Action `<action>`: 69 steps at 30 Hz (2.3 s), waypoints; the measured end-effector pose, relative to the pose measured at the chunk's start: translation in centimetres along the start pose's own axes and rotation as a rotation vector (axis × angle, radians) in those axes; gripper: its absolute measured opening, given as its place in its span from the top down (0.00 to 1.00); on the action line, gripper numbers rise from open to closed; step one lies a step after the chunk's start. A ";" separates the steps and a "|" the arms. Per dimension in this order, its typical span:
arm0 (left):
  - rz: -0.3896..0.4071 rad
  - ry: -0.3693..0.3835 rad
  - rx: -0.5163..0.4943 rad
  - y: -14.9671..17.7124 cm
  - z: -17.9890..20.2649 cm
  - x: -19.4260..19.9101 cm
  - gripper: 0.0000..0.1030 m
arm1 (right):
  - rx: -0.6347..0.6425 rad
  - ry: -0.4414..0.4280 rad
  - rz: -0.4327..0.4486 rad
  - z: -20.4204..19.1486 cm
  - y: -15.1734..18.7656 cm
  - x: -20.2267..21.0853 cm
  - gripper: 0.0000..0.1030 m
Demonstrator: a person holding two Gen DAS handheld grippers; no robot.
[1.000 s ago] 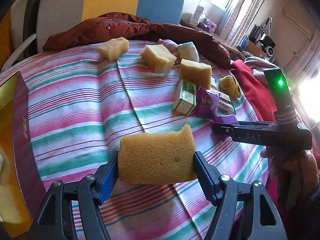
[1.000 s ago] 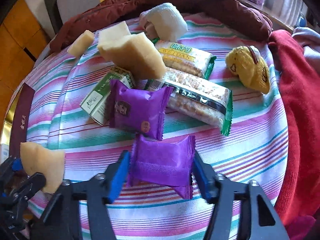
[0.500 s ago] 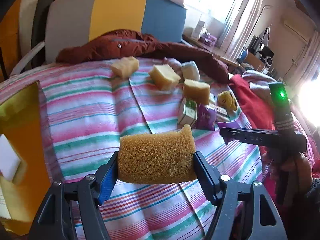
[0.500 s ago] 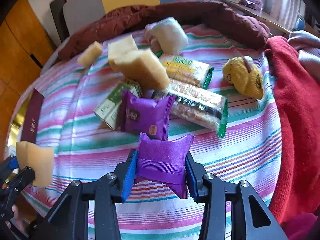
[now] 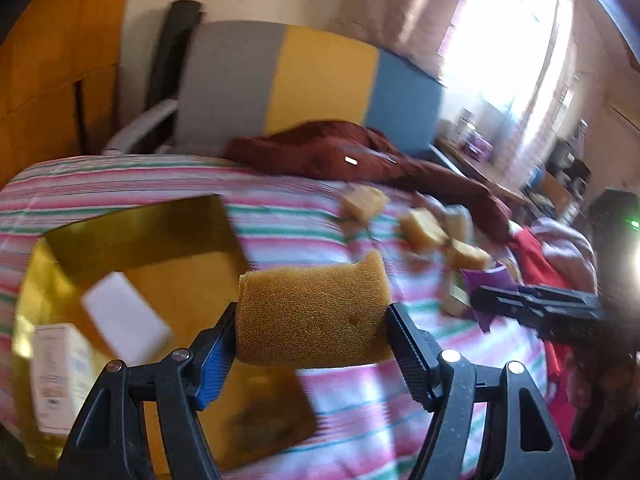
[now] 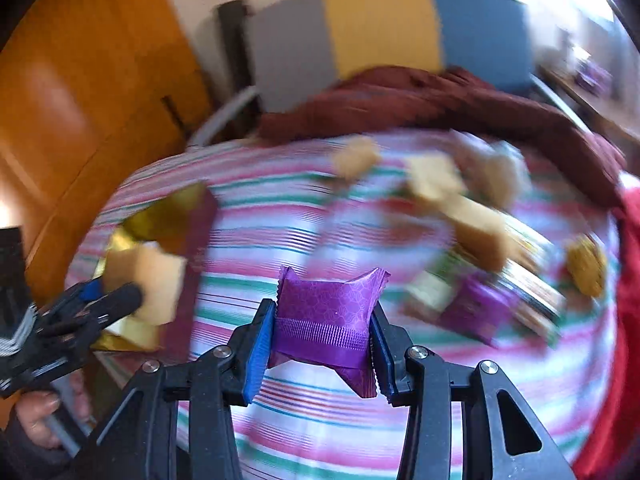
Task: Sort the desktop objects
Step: 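Carry the sponge and purple snack to the gold tray, release the snack, then lower the yellow sponge into the gold tray and open the left tool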
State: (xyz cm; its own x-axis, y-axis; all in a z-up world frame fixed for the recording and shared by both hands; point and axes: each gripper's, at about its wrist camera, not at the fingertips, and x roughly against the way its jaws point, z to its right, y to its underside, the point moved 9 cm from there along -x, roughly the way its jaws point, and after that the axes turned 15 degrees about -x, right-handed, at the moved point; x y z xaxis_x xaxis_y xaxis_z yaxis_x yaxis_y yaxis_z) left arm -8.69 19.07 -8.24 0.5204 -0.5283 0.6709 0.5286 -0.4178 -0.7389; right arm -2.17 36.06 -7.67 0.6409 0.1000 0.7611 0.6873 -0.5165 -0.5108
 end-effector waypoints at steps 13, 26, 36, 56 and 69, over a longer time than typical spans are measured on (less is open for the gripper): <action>-0.033 -0.334 0.241 2.5 -17.7 2.6 0.23 | 0.175 -0.243 -0.138 -18.5 1.8 -7.6 0.47; -0.011 -0.407 0.239 4.7 -17.9 5.9 0.22 | 0.223 -0.210 -0.179 -20.5 5.8 -9.1 0.39; 0.002 -0.409 0.161 4.2 -14.8 7.3 0.22 | 0.209 -0.153 -0.108 -18.6 5.5 -7.4 0.28; -0.031 -0.399 0.039 4.1 -9.3 6.0 0.22 | 0.064 -0.049 0.009 -9.8 2.4 -4.3 0.16; -0.070 -0.227 -0.069 4.1 -3.2 2.6 0.22 | -0.101 0.122 0.044 1.8 0.6 -2.5 0.13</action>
State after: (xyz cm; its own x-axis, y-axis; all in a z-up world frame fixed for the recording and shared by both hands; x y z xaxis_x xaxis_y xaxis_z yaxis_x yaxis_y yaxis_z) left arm -7.29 13.65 -9.74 0.6254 -0.3201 0.7116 0.5258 -0.5009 -0.6875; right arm -2.75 37.08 -10.63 0.6191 -0.0260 0.7849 0.6175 -0.6014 -0.5070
